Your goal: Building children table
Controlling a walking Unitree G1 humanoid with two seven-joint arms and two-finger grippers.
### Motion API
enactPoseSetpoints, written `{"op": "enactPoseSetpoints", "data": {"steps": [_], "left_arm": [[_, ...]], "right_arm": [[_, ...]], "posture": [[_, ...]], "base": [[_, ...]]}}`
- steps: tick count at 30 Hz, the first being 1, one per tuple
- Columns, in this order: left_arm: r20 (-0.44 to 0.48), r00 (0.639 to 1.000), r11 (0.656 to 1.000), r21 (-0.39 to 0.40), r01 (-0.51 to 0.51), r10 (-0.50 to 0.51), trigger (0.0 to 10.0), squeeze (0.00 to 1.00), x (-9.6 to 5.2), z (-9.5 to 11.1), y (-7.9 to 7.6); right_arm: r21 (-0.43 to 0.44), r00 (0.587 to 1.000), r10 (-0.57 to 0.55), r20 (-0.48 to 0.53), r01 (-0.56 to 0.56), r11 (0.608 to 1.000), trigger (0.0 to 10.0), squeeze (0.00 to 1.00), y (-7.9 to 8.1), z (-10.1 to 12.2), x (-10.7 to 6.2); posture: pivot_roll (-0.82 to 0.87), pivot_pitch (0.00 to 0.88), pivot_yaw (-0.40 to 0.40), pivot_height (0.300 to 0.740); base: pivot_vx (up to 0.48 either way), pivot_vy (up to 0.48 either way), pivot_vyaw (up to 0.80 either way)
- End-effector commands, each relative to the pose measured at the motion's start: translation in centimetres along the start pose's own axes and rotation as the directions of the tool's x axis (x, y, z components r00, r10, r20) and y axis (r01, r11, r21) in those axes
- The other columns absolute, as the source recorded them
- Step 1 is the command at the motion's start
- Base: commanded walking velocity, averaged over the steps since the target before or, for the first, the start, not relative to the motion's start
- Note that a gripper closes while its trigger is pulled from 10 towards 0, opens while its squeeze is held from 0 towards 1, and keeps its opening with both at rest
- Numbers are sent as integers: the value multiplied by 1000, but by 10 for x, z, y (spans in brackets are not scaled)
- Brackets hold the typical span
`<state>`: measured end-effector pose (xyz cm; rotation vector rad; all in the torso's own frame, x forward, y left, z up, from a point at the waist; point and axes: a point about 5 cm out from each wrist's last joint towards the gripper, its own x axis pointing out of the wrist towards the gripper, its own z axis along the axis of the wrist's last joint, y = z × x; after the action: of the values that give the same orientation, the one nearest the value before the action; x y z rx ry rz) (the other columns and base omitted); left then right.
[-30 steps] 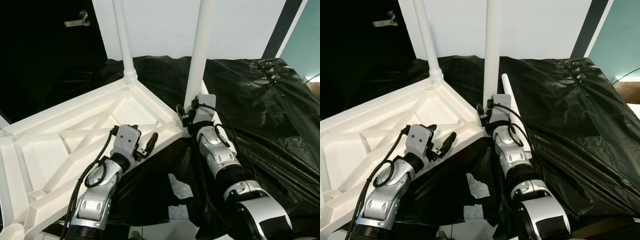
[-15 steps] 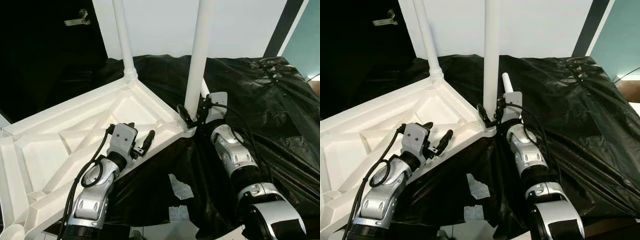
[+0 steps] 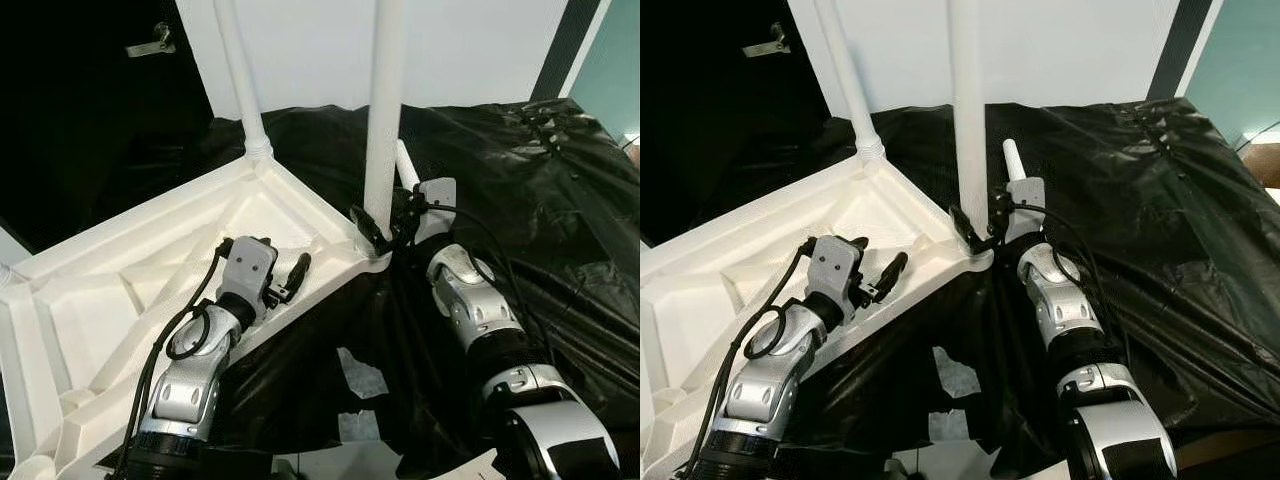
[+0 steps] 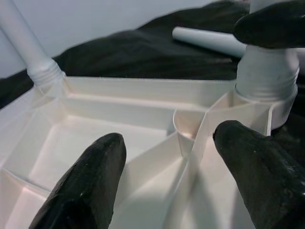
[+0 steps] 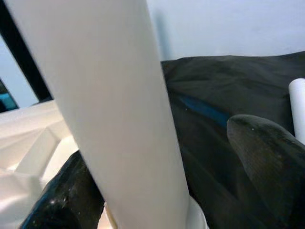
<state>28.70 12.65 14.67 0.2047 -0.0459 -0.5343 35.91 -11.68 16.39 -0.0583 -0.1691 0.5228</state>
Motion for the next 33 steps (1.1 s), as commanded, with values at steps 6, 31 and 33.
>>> {"op": "enactPoseSetpoints", "data": {"steps": [6,31,33], "left_arm": [[-25,1000,1000,4,7,-7,10000,0,2,-2,2],[-12,985,986,3,169,-169,10000,0,-13,10,-35],[-13,984,984,3,175,-175,10000,0,-13,10,-37]], "right_arm": [[-16,999,38,8,-38,999,10000,0,-1,1,-2],[-17,923,375,-88,-378,926,10000,0,-1,1,10],[-25,917,387,-101,-391,920,10000,0,0,1,11]], "posture": [[78,55,79,740],[168,43,-28,740],[168,43,-28,740]], "base": [[0,0,0],[0,0,0],[0,0,0]]}}
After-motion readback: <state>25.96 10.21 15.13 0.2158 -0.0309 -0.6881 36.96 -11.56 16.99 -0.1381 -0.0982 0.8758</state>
